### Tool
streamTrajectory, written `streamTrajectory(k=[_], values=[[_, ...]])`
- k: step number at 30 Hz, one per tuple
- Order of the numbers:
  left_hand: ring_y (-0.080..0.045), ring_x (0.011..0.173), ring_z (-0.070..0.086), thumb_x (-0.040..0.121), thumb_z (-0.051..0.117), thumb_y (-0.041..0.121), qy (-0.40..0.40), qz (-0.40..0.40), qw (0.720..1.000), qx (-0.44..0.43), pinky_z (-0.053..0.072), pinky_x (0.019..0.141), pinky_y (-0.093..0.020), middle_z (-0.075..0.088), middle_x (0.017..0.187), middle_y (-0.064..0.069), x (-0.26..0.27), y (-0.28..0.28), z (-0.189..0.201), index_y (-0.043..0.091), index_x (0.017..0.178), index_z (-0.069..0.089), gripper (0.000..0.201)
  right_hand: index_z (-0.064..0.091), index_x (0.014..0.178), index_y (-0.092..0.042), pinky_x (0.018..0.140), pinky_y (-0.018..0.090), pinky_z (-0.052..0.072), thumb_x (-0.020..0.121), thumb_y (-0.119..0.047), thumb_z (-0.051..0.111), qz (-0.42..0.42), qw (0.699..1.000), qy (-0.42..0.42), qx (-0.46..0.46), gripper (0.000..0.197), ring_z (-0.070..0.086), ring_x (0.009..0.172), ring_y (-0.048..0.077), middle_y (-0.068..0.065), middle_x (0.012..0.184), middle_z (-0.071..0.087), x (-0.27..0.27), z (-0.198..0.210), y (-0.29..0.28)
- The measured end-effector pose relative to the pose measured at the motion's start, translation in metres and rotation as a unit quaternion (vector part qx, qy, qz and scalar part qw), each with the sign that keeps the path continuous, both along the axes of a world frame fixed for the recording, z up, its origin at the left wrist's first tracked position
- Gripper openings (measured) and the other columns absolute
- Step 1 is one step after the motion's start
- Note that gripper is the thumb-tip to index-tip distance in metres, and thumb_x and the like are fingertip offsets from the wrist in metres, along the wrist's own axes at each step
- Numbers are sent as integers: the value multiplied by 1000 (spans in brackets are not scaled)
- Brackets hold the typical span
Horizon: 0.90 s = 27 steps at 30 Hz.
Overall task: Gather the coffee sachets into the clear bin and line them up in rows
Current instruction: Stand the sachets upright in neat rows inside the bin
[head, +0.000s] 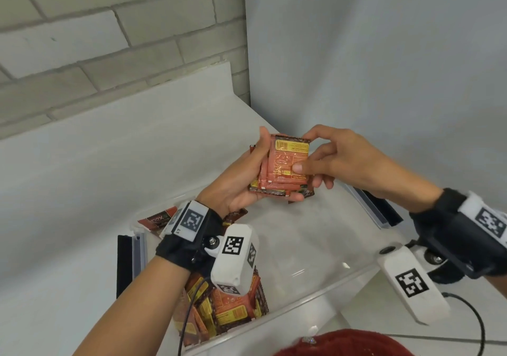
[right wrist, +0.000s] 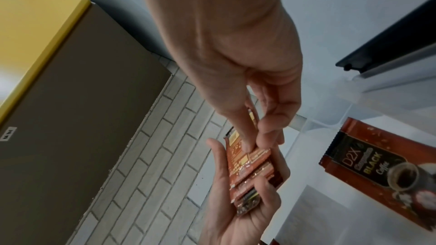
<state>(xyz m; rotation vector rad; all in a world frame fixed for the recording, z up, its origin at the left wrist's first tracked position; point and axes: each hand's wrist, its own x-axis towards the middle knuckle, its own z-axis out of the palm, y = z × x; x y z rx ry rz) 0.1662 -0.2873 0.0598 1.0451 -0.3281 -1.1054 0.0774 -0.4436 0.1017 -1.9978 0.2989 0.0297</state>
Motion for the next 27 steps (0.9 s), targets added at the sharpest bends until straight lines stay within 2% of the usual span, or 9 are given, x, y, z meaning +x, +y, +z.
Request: streamTrajectory(k=[4,6,9,12,15,20,22,24,27], values=[[-27,94,69,86,29,62,9,-1,1000,-7,58,68,-39,68,111,-14,5,2,0,13,125,57,69,64,102,-7,49,20,51,82,-6,73,-31,995,-80,41,22,65,53,15,12,87,70,-3,2,0],[-24,88,69,86,34,59,23,12,1000,-10,59,62,-38,68,108,-13,7,2,-1,12,130,53,66,65,98,-3,61,21,55,83,-3,70,-20,989,-131,68,16,69,62,16,11,84,72,-8,5,-3],[-29,85,67,87,41,53,38,30,999,-24,58,57,-39,64,108,-16,7,1,-2,20,112,60,46,69,92,-4,82,19,54,81,1,70,18,985,-168,43,12,72,89,13,2,96,75,-15,9,-11],[-28,82,69,85,49,45,39,35,998,-31,57,54,-36,67,104,-12,5,1,-2,19,109,58,37,71,89,-7,83,18,53,79,-1,69,57,986,-154,23,11,70,97,10,-6,107,73,-19,4,-14],[-27,82,70,87,59,15,31,40,998,-49,57,53,-35,70,100,-11,5,2,-4,16,112,58,25,71,92,-7,87,18,52,78,-8,67,85,984,-157,11,14,69,102,8,-8,111,72,-21,-2,-15],[-27,90,70,79,60,4,-12,68,995,-73,60,62,-41,70,104,-8,6,-1,-6,21,109,61,34,60,117,-14,85,16,51,91,18,45,59,990,-126,32,44,64,109,5,-4,124,64,-24,0,-13],[-26,93,69,83,61,2,-24,86,992,-85,60,67,-42,71,103,-5,7,-1,-6,22,110,60,34,54,122,-19,80,21,51,89,9,56,17,991,-94,91,43,64,106,7,-6,124,61,-24,1,-11],[-25,94,69,85,60,0,-35,99,990,-98,59,74,-45,70,103,-5,9,-1,-7,23,111,60,35,53,123,-24,81,24,50,81,-14,74,-4,990,-63,123,48,66,102,9,-7,120,61,-23,2,-7],[-25,96,67,80,61,1,-63,101,989,-91,56,78,-44,68,105,-5,10,0,-5,24,112,59,39,55,121,-19,83,28,55,70,-36,72,-31,992,-57,106,57,69,92,15,-1,109,64,-18,3,-2]])
